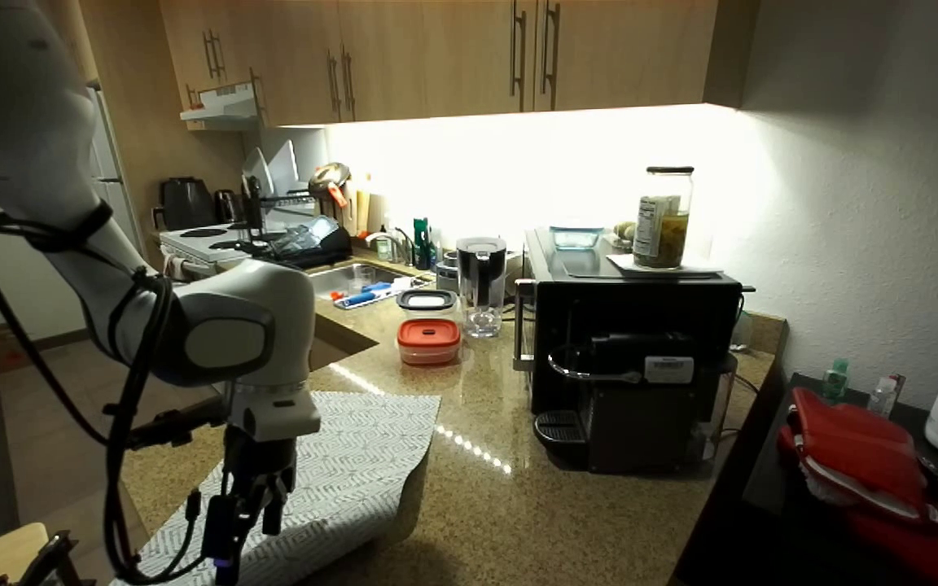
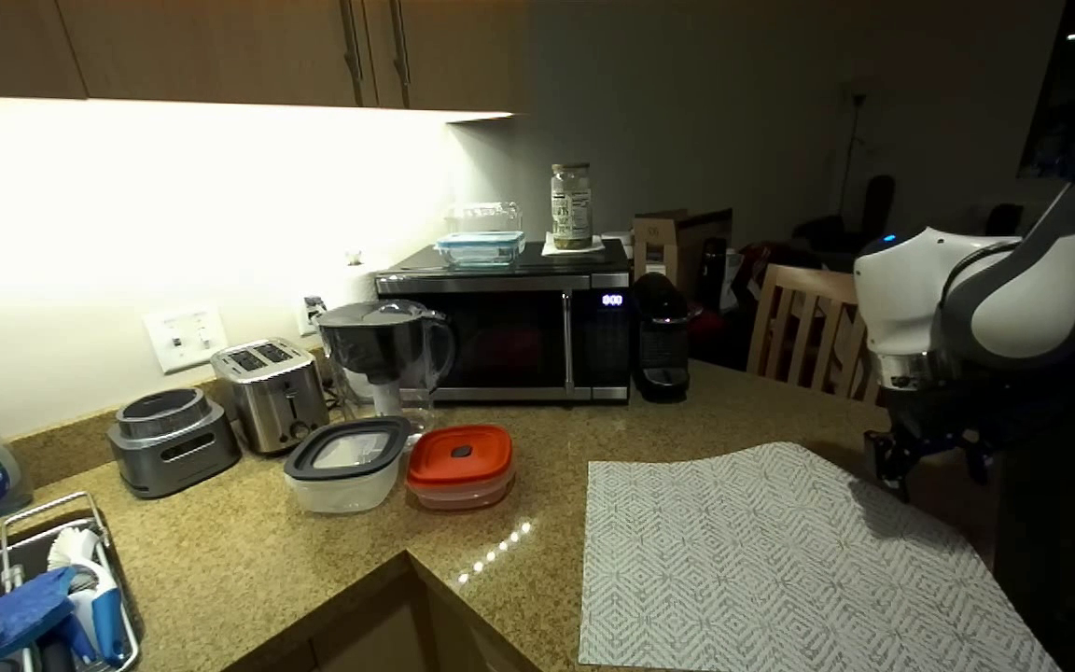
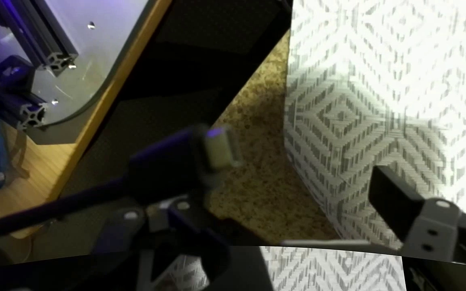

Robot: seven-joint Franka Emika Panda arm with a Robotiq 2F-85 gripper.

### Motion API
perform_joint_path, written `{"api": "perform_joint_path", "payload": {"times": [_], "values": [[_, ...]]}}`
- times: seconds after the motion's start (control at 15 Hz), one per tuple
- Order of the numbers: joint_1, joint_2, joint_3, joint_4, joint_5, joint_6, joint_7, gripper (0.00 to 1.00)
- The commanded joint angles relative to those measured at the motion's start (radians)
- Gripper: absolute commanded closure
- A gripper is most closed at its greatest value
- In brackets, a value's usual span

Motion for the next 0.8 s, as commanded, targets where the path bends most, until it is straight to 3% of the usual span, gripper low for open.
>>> {"api": "perform_joint_path", "payload": {"times": [0.0,0.2,0.73], "values": [[0.026,0.016,-0.018,0.003,-0.049,-0.038,0.061,0.0],[0.04,0.012,-0.019,0.003,-0.063,-0.038,0.068,0.0],[0.093,0.063,-0.005,0.075,-0.249,0.07,0.196,0.0]]}}
